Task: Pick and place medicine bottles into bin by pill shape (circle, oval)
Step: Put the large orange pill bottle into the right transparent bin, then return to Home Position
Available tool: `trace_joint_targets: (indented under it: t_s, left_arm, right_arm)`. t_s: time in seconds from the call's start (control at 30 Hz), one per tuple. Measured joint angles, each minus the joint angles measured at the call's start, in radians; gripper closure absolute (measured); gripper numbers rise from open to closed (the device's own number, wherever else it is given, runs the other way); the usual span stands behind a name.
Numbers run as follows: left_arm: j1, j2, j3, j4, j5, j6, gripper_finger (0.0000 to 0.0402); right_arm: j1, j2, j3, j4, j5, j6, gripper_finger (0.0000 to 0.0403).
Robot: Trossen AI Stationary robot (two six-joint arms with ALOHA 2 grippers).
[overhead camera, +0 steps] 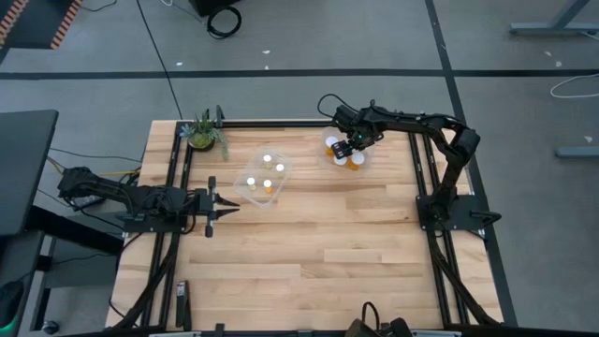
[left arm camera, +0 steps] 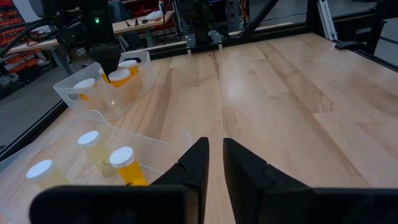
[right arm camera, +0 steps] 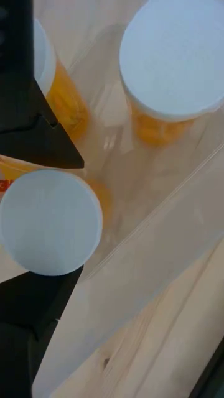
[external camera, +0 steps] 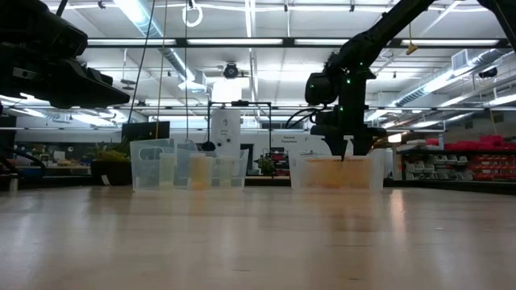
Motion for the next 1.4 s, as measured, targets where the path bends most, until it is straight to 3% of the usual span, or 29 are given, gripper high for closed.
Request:
trace_joint_targets:
  t_s: [0.3,0.9,1.17,1.4]
  left_arm:
    - [0.0,0.0,0.0,0.0,0.0,0.0,0.0346]
    - [0.0,0.0,0.0,0.0,0.0,0.0,0.0351]
    - [0.0,0.0,0.0,0.0,0.0,0.0,0.0343]
    - [0.0,0.0,0.0,0.0,0.0,0.0,0.0348]
  right_arm:
    - [0.0,-0.003,0.029,0.002,-0.001,-0.065,0.0142]
    - [0.036,-0.021,0.285,-0.144,-0.01,-0.153,0.0142]
    - [0.11,-0.168,0.307,-0.116,0.044,-0.201,0.0142]
    - [0.25,-0.342,0.238,0.043,0.138,-0.248,0.0142]
